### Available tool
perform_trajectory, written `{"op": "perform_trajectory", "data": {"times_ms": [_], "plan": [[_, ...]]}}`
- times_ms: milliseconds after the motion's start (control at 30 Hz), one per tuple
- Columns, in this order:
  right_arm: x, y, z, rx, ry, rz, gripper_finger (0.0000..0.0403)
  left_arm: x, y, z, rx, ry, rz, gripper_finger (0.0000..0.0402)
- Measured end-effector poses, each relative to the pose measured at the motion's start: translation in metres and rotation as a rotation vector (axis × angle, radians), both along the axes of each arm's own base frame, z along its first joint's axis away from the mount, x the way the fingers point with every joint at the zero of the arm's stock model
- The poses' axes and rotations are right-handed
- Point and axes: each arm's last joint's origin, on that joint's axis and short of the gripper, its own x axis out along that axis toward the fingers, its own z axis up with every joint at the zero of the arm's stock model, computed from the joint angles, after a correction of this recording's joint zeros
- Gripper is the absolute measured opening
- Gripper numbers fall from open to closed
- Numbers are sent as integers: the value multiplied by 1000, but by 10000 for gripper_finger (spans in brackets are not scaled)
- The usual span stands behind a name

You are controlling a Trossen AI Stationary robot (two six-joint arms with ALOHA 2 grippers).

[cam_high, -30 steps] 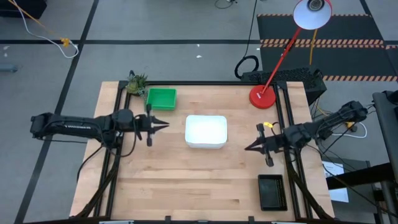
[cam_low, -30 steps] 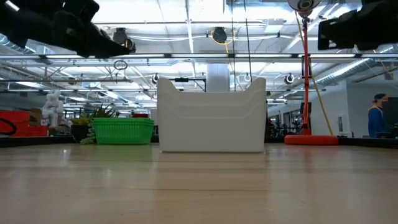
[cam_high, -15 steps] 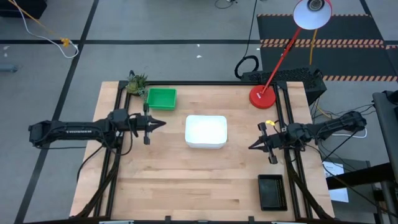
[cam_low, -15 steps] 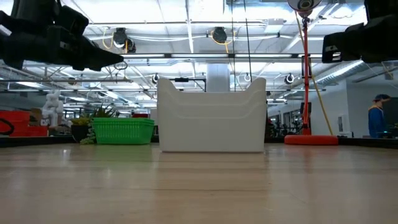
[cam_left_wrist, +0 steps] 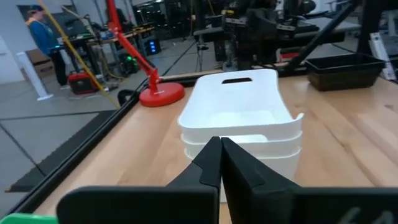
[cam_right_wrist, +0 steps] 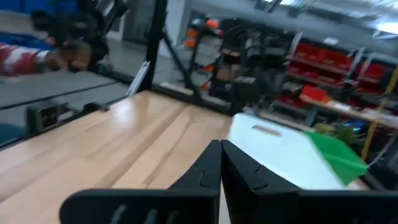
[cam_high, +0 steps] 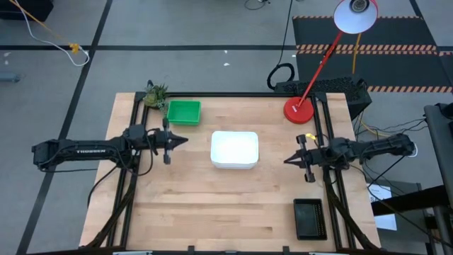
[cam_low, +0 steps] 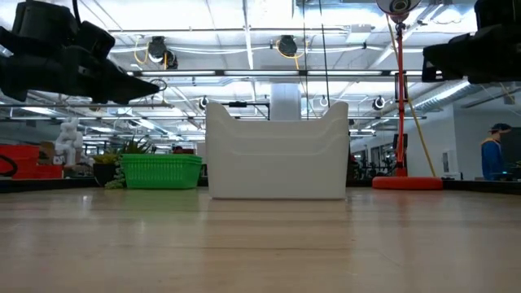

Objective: Stack baskets by color
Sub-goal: Return to Home Position

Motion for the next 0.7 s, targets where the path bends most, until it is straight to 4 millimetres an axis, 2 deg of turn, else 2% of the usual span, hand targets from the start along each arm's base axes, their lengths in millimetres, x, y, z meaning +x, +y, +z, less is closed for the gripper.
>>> {"op": "perform_trajectory", "data": {"times_ms": [267, 567, 700], "plan": [[-10, -8, 3, -1, -60, -70, 0, 0, -1, 0, -14, 2, -20, 16], [-9, -13, 0, -10, -22, -73, 0, 0, -1, 1, -19, -14, -23, 3], [-9, -17, -1, -27, -23, -109, 0, 0, -1, 3, -21, -34, -23, 12]]}}
